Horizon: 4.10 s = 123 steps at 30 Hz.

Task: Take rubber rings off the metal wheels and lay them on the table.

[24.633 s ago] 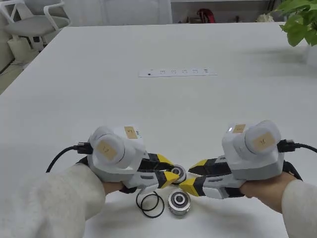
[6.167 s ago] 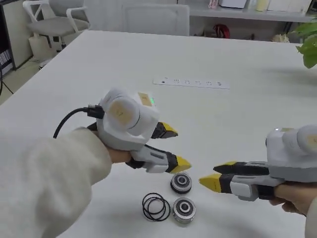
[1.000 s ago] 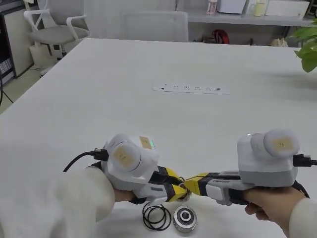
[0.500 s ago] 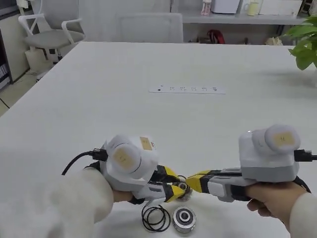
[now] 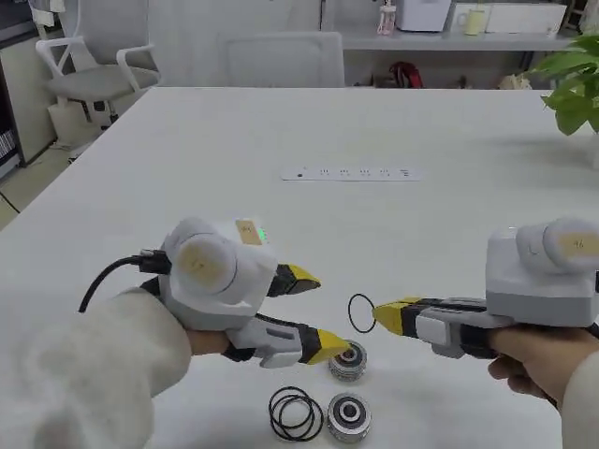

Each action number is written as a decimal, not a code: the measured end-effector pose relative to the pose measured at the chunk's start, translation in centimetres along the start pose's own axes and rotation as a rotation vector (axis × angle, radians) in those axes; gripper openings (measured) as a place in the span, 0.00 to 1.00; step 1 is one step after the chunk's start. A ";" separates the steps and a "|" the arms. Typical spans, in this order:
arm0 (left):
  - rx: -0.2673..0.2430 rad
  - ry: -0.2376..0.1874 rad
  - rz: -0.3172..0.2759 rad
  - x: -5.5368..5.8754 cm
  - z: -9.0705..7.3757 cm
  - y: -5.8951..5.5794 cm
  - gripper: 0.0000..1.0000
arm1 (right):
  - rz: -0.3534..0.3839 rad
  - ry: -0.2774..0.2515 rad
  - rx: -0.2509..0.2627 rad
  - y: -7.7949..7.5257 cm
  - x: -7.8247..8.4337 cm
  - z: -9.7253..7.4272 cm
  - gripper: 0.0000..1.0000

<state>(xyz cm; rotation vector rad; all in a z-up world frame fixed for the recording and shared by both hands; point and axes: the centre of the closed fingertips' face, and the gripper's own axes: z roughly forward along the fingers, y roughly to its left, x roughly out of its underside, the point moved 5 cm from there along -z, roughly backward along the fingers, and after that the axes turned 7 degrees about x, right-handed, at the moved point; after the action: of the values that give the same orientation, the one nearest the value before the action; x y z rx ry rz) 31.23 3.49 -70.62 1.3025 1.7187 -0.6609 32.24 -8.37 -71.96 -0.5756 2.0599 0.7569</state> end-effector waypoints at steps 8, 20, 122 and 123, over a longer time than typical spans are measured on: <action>-0.020 -0.058 -0.019 -0.9 -2.7 0.2 0.61 | 0.006 -0.048 -0.009 0.8 -1.2 -0.7 0.00; -0.055 -0.030 -0.087 2.0 -5.3 -0.6 0.70 | 0.025 -0.092 -0.021 1.0 -2.2 -1.0 0.00; 0.099 0.177 -0.108 7.0 -4.6 -3.5 0.89 | -0.289 0.089 -0.142 4.6 1.9 1.0 0.26; 0.096 0.170 -0.109 6.9 -4.7 -3.5 0.89 | -0.287 0.080 -0.144 4.6 1.6 0.9 0.28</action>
<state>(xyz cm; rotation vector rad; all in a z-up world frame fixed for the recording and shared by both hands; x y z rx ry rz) 25.85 9.60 -74.57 1.3719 1.9276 -0.7200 28.95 -4.71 -72.31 -0.9738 1.9481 0.7238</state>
